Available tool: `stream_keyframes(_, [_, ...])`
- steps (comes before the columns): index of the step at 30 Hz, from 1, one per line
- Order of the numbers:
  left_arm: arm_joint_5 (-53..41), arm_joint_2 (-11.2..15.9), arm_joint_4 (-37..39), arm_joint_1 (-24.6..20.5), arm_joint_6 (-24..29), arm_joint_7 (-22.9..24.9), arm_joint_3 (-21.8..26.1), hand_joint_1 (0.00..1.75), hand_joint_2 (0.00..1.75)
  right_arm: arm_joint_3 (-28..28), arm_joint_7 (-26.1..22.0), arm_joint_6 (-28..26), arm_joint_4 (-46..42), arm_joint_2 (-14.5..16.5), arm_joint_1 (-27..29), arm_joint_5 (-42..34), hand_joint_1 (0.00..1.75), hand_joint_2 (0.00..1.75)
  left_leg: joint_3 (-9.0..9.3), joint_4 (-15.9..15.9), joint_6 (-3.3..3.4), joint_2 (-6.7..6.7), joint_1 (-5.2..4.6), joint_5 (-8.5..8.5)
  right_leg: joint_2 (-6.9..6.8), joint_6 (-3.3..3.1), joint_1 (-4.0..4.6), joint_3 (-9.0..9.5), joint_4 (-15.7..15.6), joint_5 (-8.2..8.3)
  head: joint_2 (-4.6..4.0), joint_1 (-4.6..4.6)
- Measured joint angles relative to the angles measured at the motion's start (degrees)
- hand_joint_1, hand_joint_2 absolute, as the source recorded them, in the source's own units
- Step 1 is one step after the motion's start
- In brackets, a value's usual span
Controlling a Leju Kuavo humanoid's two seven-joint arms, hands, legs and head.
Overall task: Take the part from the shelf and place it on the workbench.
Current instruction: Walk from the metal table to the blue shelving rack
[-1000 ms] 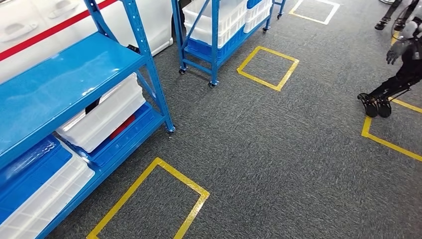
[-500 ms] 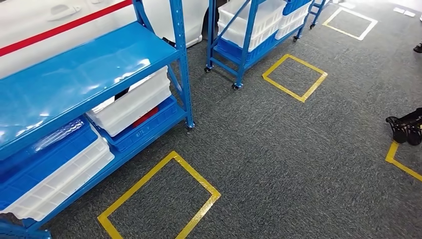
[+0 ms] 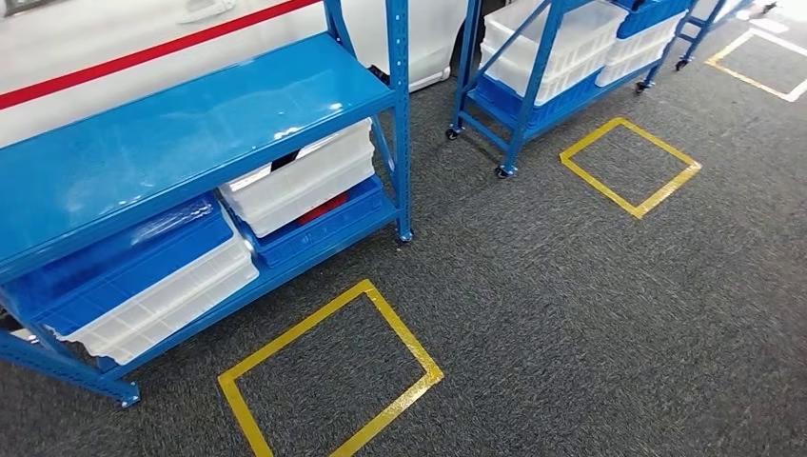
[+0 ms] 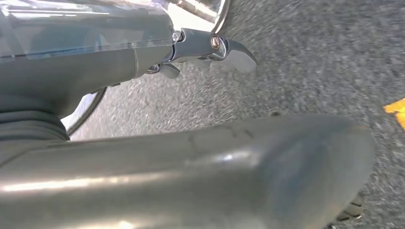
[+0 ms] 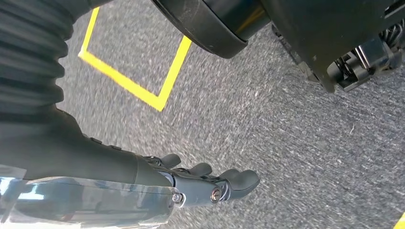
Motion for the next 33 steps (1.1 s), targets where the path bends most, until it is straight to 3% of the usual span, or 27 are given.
stream_keyframes(1, [-0.14, 0.02, 0.00, 0.09, -0.01, 0.04, 0.01, 0.00, 0.00, -0.03, 0.00, 0.02, 0.01, -0.02, 0.02, 0.08, 0.00, 1.75, -0.45, 1.44, 0.00, 0.21, 0.00, -0.11, -0.76, -0.05, 0.14, 0.04, 0.01, -0.06, 0.00, 0.00])
stream_keyframes(2, [-0.27, 0.07, 0.00, 0.18, -0.02, 0.09, 0.01, 0.00, 0.00, -0.05, 0.00, 0.04, 0.01, -0.03, 0.03, 0.16, 0.00, 1.75, 0.26, 0.53, 0.06, 0.39, -0.01, 0.83, -1.46, -0.05, 0.23, 0.14, 0.02, -0.13, 0.00, 0.00])
stream_keyframes(4, [-0.48, 0.20, 0.00, 0.25, -0.07, 0.13, 0.02, 0.00, 0.00, -0.06, 0.00, 0.13, -0.01, -0.02, 0.04, 0.34, 0.00, 1.75, 4.39, -6.82, 0.51, 1.63, -0.16, 4.16, -2.66, 0.11, 0.34, 0.53, 0.02, -0.38, 0.00, -0.01])
stream_keyframes(6, [-0.55, 0.30, 0.00, 0.04, -0.16, 0.13, 0.02, 0.00, 0.00, -0.07, 0.00, 0.21, -0.01, -0.03, 0.07, 0.48, 0.00, 1.75, 7.82, -13.26, 1.24, 3.48, -0.70, 5.73, -3.66, 0.56, 0.62, 0.72, 0.10, -0.68, 0.00, 0.00])
stream_keyframes(7, [-0.55, 0.31, 0.00, -0.03, -0.22, 0.13, 0.02, 0.00, 0.00, -0.08, 0.01, 0.25, -0.01, -0.03, 0.06, 0.53, 0.00, 1.75, 8.37, -14.48, 1.58, 3.97, -0.97, 5.66, -4.12, 0.81, 0.74, 0.74, 0.11, -0.78, 0.00, 0.01])
stream_keyframes(9, [-0.57, 0.30, 0.00, 0.04, -0.47, 0.13, 0.02, 0.00, 0.00, -0.08, 0.03, 0.32, -0.01, -0.04, -0.08, 0.60, 0.00, 1.75, 8.30, -14.78, 2.15, 3.30, -1.04, 5.66, -4.87, 1.34, 0.85, 0.84, 0.05, -0.92, 0.00, 0.00])
stream_keyframes(10, [-0.65, 0.27, 0.00, 0.14, -0.64, 0.14, 0.02, 0.00, 0.00, -0.09, 0.05, 0.35, -0.02, -0.05, -0.13, 0.65, 0.00, 1.75, 8.34, -15.03, 2.41, 2.84, -0.93, 5.79, -4.38, 1.67, 0.78, 0.87, 0.29, -1.23, 0.00, 0.00])
stream_keyframes(12, [-0.96, 0.22, 0.00, 0.08, -0.94, 0.16, 0.02, 0.00, 0.00, -0.13, 0.09, 0.34, -0.03, -0.09, -0.22, 0.73, 0.00, 1.75, 8.43, -15.54, 3.01, 2.04, -0.56, 6.12, -1.92, 2.32, 0.58, -0.44, 3.39, -3.37, 0.00, 0.00])
stream_keyframes(14, [-1.36, 0.16, 0.00, -0.15, -1.12, 0.17, -0.01, 0.00, 0.00, -0.20, 0.11, 0.31, -0.03, -0.14, -0.53, 0.72, 0.00, 1.75, 8.29, -15.61, 3.35, 1.23, -0.51, 6.28, 0.17, 2.64, 0.35, -3.78, 10.57, -6.94, 0.00, 0.01])
stream_keyframes(15, [-1.48, 0.13, 0.00, -0.21, -1.18, 0.18, -0.02, 0.00, 0.00, -0.23, 0.11, 0.29, -0.03, -0.16, -0.78, 0.69, 0.00, 1.75, 8.24, -15.58, 3.41, 0.74, -0.53, 6.30, 0.38, 2.70, 0.30, -5.35, 14.04, -8.16, 0.00, 0.01])
stream_keyframes(16, [-1.55, 0.07, 0.00, -0.22, -1.21, 0.21, -0.03, 0.00, 0.00, -0.27, 0.14, 0.30, -0.03, -0.17, -0.99, 0.67, 0.00, 1.75, 8.25, -15.54, 3.42, 0.17, -0.53, 6.31, 0.43, 2.75, 0.27, -6.16, 15.97, -8.32, 0.00, 0.01])
stream_keyframes(17, [-1.52, 0.00, 0.00, -0.20, -1.22, 0.23, -0.03, 0.00, 0.00, -0.30, 0.21, 0.30, -0.03, -0.19, -1.08, 0.66, 0.00, 1.75, 8.29, -15.47, 3.39, -0.48, -0.52, 6.33, 0.46, 2.74, 0.21, -5.97, 15.69, -7.31, 0.00, 0.01])
stream_keyframes(18, [-1.42, -0.12, 0.00, -0.19, -1.20, 0.26, -0.02, 0.00, 0.00, -0.31, 0.30, 0.32, -0.03, -0.21, -1.03, 0.69, 0.00, 1.75, 8.34, -15.37, 3.31, -1.21, -0.50, 6.35, 0.66, 2.68, 0.11, -4.78, 13.17, -5.27, 0.00, 0.01])
stream_keyframes(20, [-1.14, -0.44, 0.00, -0.21, -1.08, 0.28, -0.02, 0.00, 0.00, -0.32, 0.45, 0.34, -0.01, -0.31, -0.60, 0.77, 0.00, 1.75, 8.17, -15.06, 2.94, -2.68, -0.50, 6.42, 2.53, 2.48, -0.13, -1.57, 5.55, -1.33, 0.00, 0.01])
stream_keyframes(22, [-0.84, -0.64, 0.00, -0.27, -0.90, 0.28, -0.02, 0.00, 0.00, -0.33, 0.41, 0.37, 0.01, -0.38, -0.31, 0.81, 0.00, 1.75, 7.51, -14.75, 2.23, -3.81, -0.49, 6.73, 4.29, 2.17, -0.16, -0.16, 1.30, -0.27, 0.00, 0.01])
stream_keyframes(25, [-0.42, -0.64, 0.00, -0.01, -0.60, 0.27, 0.02, 0.00, 0.00, -0.35, 0.27, 0.42, -0.03, -0.23, -0.42, 1.00, 0.00, 1.75, 6.79, -14.83, 1.06, -4.80, -0.34, 7.25, 3.46, 1.22, -0.10, -0.22, 0.49, -0.09, 0.00, 0.01])
stream_keyframes(27, [-0.35, -0.63, 0.00, 0.01, -0.38, 0.28, 0.04, 0.00, 0.00, -0.37, 0.23, 0.45, -0.05, -0.05, -0.42, 1.17, 0.00, 1.75, 5.58, -12.47, 0.56, -3.21, -0.43, 5.67, 2.18, 0.42, -0.31, -0.08, -0.01, 0.35, 0.00, -0.04])
stream_keyframes(30, [-0.25, -0.66, 0.00, -0.16, -0.18, 0.29, 0.07, 0.00, 0.00, -0.43, 0.22, 0.51, -0.04, -0.03, -0.27, 1.34, 0.00, 1.75, 0.81, -1.80, -0.07, -0.21, -0.23, 0.50, -0.06, -0.06, 0.01, -0.09, -0.14, 0.41, 0.00, -0.08])
stream_keyframes(31, [-0.15, -0.67, 0.00, -0.13, -0.08, 0.31, 0.10, 0.00, 0.00, -0.45, 0.22, 0.57, -0.03, -0.03, -0.26, 1.42, 0.00, 1.75, -0.28, 0.78, -0.21, 0.12, -0.15, -0.18, -0.78, -0.11, 0.11, -0.07, -0.13, 0.35, 0.00, -0.07])
stream_keyframes(32, [-0.04, -0.69, 0.00, -0.06, 0.05, 0.35, 0.16, 0.00, 0.00, -0.47, 0.23, 0.67, -0.03, -0.03, -0.25, 1.49, 0.00, 1.75, -0.35, 1.25, -0.26, 0.31, -0.12, 0.23, -1.45, -0.12, 0.17, 0.01, -0.13, 0.28, 0.00, -0.08])
stream_keyframes(33, [0.07, -0.70, 0.00, 0.00, 0.20, 0.40, 0.23, 0.00, 0.00, -0.48, 0.23, 0.80, -0.03, -0.03, -0.25, 1.57, 0.00, 1.75, 0.80, -0.74, -0.21, 0.55, -0.12, 1.67, -2.06, -0.07, 0.21, 0.17, -0.12, 0.16, 0.00, -0.08])
